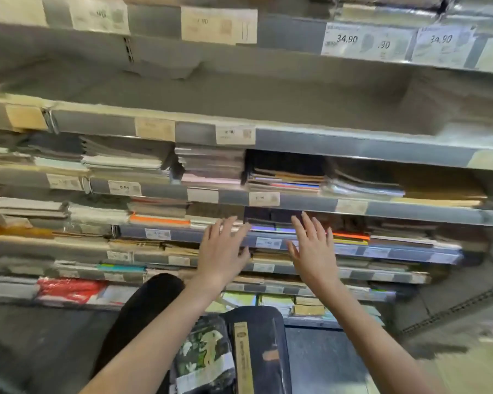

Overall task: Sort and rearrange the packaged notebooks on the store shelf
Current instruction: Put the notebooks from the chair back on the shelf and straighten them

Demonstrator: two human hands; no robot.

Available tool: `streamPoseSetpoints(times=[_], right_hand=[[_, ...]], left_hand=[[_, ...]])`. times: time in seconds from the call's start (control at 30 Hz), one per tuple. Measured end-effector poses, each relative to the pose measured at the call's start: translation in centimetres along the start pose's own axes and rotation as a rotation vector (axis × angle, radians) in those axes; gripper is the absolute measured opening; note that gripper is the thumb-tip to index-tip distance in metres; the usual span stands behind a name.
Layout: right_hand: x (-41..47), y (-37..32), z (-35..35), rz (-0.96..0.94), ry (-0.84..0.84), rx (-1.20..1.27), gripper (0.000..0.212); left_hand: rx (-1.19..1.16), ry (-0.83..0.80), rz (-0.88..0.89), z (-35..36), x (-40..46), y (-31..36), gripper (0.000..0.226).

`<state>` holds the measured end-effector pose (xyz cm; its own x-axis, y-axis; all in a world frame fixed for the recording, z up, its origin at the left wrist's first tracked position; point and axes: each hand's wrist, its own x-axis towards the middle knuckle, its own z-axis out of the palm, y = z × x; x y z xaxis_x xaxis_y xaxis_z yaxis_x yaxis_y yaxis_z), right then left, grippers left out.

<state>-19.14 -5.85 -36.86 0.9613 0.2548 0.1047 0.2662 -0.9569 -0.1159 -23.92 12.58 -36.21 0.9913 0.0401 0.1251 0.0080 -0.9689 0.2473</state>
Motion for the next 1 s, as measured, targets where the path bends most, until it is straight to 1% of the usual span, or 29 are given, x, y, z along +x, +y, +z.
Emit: streamPoseSetpoints(times=[0.23,0.37,0.53,0.7,0.83,0.93,1.0], right_hand=[[-4.7,-0.5,10.4,0.015,-0.201,0.041,0.056],[-6.6,-0.6,16.4,0.002,-0.293,0.097,0.057],[-8.5,0.2,23.7,0.014,-0.469,0.093,0.059],[-10.5,2.0,29.9,0.050,-0.590,0.081,0.060],[-11.4,3.6,34.3,0.105,-0.702,0.124,0.062],[-11.7,4.7,36.9,0.141,-0.723,0.171,0.064],[-11.9,5.2,38.4,0.166,-0.711,0.190,0.067]], left_hand=[[-0.024,-0.198,-0.069,10.1,-6.1,-3.7,0.050],[-0.047,-0.390,-0.173,15.6,-9.5,-5.0,0.052],[-0.083,-0.530,-0.240,22.4,-14.0,-5.5,0.052],[-0.167,-0.555,-0.286,27.5,-17.4,-4.2,0.050],[-0.227,-0.577,-0.305,31.3,-19.7,-3.3,0.045],[-0.209,-0.621,-0.347,34.0,-20.6,-3.3,0.040],[-0.179,-0.592,-0.357,35.3,-20.9,-3.2,0.035]])
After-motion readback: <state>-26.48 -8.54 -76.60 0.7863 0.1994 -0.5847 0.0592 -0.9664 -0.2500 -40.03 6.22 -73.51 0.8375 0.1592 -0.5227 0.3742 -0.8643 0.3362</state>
